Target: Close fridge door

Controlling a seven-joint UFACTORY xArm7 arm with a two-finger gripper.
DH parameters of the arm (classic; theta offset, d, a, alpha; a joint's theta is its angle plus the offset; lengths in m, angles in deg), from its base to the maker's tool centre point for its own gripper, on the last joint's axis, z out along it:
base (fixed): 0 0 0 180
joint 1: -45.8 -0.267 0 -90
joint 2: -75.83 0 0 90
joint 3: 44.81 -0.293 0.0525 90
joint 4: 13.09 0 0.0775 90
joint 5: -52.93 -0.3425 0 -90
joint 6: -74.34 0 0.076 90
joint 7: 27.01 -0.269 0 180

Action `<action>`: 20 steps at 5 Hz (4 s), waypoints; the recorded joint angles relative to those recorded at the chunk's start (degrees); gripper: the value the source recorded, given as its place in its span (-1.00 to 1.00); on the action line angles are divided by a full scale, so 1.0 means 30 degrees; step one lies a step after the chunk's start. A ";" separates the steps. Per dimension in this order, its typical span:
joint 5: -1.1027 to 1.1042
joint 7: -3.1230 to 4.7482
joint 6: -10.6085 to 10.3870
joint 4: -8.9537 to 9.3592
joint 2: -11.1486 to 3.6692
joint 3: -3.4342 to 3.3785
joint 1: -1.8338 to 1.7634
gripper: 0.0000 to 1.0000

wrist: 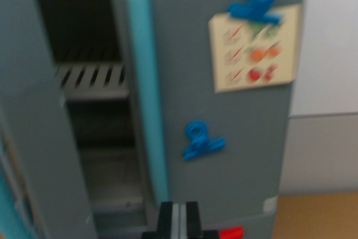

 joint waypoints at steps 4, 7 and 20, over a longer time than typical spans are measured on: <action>0.0000 0.0000 0.0000 -0.0039 -0.1743 -0.1679 0.0000 1.00; 0.0000 0.0000 0.0000 -0.1011 -0.3645 -0.3559 0.0000 1.00; 0.0000 0.0000 -0.0007 -0.6404 -1.1290 -0.6700 0.0000 1.00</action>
